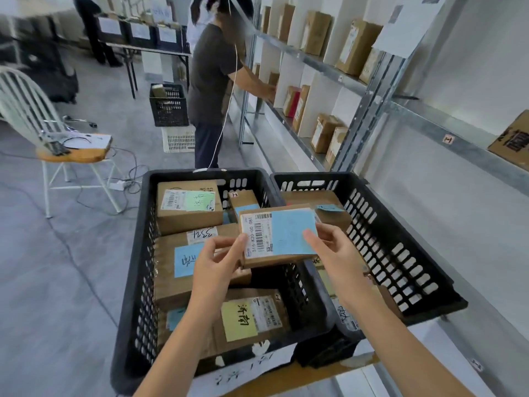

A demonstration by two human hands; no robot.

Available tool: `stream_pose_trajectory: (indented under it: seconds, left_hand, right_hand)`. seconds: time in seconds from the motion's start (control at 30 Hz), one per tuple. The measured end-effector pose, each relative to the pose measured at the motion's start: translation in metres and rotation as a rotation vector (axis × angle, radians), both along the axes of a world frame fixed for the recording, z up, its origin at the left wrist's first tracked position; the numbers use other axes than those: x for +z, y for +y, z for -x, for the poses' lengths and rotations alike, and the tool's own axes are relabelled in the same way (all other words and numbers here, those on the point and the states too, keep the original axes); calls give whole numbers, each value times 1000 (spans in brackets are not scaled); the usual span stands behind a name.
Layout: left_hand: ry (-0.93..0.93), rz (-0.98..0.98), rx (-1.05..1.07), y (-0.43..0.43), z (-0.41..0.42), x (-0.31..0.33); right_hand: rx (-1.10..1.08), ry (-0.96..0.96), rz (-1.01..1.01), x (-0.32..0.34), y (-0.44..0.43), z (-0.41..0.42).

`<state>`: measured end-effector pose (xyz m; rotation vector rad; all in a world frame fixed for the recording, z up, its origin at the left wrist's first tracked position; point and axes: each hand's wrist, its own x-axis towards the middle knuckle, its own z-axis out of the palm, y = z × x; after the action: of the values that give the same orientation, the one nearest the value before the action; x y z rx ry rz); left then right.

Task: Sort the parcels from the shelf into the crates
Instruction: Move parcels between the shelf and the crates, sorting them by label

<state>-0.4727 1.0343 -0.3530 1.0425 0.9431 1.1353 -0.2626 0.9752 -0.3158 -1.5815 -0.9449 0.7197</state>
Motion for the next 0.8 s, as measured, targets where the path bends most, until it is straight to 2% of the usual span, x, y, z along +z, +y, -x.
stream_pose_trajectory:
  seconds: [0.37, 0.6, 0.8]
  left_hand:
    - [24, -15, 28, 9, 20, -3]
    - [92, -16, -25, 10, 12, -4]
    - [149, -60, -110, 21, -24, 10]
  right_hand:
    - [161, 276, 37, -13, 18, 9]
    - [192, 432, 250, -17, 14, -1]
    - [219, 385, 235, 0, 9, -37]
